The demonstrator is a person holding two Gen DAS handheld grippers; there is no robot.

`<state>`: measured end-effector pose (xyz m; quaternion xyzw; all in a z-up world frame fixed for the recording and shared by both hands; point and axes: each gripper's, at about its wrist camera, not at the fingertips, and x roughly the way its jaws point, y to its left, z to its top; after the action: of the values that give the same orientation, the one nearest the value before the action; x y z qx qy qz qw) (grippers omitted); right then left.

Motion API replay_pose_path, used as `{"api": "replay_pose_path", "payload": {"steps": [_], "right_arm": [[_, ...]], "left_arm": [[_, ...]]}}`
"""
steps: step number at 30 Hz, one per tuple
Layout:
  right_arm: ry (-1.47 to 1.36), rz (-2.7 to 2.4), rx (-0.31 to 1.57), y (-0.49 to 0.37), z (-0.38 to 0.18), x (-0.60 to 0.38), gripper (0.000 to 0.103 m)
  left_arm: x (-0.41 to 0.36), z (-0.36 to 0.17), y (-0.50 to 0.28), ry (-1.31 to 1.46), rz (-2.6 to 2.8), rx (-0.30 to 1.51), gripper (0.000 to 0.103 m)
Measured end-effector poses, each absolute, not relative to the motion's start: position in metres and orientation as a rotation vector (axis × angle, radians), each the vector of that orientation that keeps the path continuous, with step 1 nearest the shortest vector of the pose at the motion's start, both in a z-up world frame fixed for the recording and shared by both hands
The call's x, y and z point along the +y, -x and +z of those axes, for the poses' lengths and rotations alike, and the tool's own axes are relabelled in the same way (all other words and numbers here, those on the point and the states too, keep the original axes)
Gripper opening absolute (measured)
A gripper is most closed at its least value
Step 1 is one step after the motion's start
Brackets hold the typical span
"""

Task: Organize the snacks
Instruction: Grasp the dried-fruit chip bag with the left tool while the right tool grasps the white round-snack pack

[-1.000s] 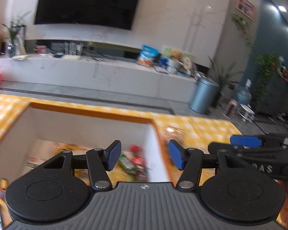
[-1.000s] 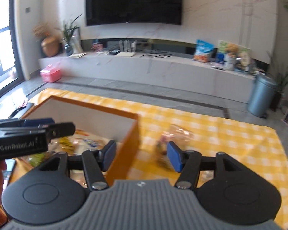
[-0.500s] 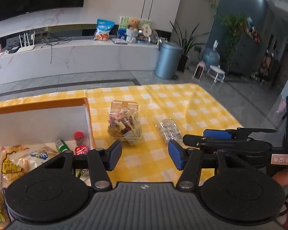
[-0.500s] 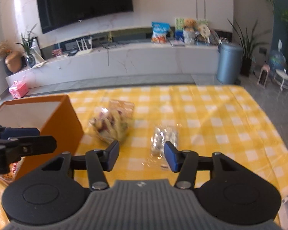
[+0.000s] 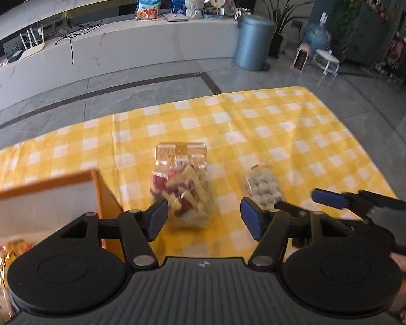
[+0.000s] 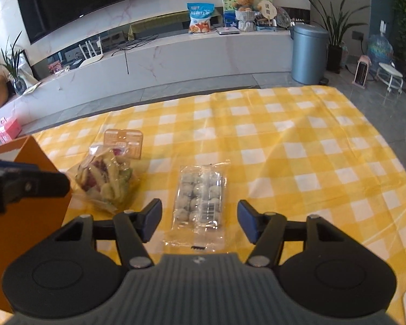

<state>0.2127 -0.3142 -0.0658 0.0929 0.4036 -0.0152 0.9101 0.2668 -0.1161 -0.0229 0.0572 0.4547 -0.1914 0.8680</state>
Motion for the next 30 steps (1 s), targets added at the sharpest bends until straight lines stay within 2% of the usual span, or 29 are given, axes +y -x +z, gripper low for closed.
{"api": "replay_pose_path", "payload": {"steps": [2,17,21,25,30], "right_arm": [[-0.204,-0.028,0.832,-0.217,-0.069,-0.317,0.066],[-0.156,0.002,0.901,-0.249,-0.097,-0.301,0.065],[-0.086,-0.021,0.928,-0.252,-0.104,-0.296,0.052],[-0.097,-0.003,0.934,-0.252,-0.104,-0.302,0.051],[-0.115,0.006,0.958,-0.253,-0.103,-0.309,0.051]], "left_arm": [[-0.126,-0.026,-0.279,-0.154,-0.384,0.971,0.075],[-0.145,-0.060,-0.327,-0.262,-0.267,1.131,0.076],[-0.149,-0.066,-0.329,-0.285,-0.249,1.145,0.078],[-0.153,-0.071,-0.332,-0.307,-0.234,1.152,0.081],[-0.161,-0.078,-0.336,-0.343,-0.220,1.174,0.091]]}}
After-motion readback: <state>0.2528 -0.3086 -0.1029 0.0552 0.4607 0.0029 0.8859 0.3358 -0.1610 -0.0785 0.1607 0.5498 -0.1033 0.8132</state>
